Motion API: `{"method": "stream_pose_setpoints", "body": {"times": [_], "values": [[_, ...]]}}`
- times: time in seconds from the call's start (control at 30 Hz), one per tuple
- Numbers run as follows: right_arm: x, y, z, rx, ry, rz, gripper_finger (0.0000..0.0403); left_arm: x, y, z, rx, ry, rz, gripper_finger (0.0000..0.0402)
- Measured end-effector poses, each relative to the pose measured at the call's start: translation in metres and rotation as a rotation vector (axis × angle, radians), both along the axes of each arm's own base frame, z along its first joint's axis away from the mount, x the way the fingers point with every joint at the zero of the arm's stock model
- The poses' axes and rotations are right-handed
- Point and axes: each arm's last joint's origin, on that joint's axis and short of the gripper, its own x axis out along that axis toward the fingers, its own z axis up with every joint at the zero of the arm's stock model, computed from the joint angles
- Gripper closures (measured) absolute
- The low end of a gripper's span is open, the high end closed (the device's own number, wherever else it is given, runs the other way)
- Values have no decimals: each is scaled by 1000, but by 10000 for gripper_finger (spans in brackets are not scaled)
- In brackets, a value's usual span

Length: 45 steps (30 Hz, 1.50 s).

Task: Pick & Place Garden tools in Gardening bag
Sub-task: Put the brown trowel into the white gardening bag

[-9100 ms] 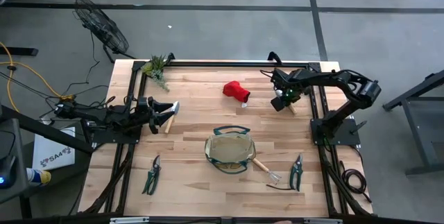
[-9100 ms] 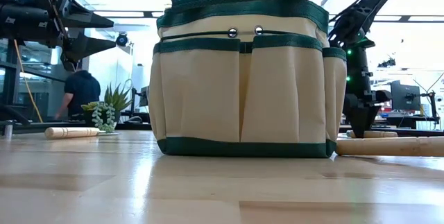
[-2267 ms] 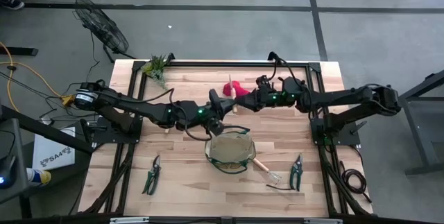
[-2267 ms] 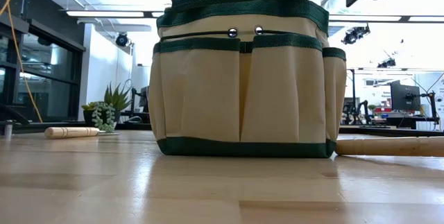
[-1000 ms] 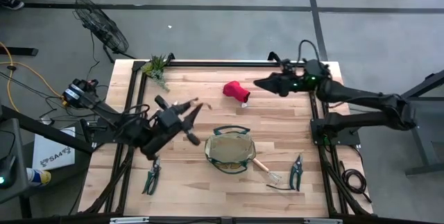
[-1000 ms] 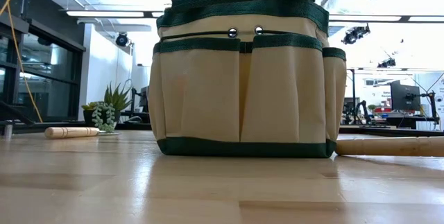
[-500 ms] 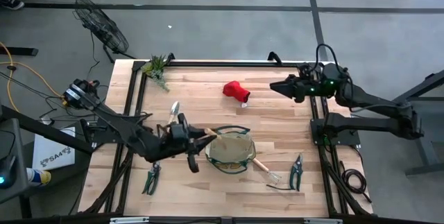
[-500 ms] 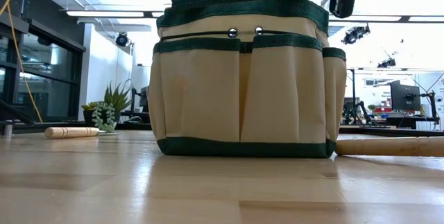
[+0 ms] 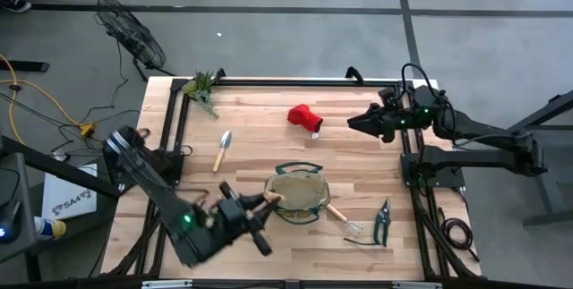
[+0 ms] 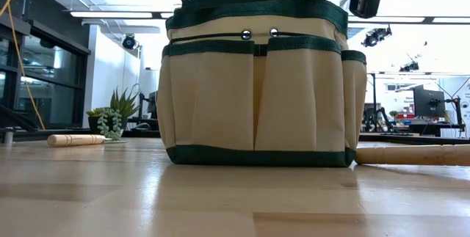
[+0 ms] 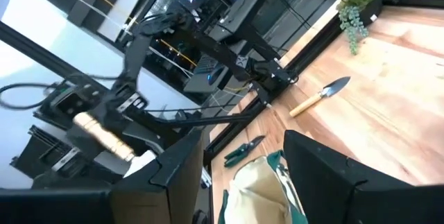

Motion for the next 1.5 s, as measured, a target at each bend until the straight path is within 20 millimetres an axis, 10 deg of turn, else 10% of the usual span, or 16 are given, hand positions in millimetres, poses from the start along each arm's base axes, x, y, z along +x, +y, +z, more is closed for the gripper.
{"method": "stream_pose_setpoints", "body": {"times": [0.47, 1.5], "values": [[1, 5, -2, 7, 21, 35, 210, 62, -67, -33, 46, 56, 108, 336], [0, 5, -8, 51, 80, 32, 210, 49, -91, -65, 108, 106, 52, 336]]}}
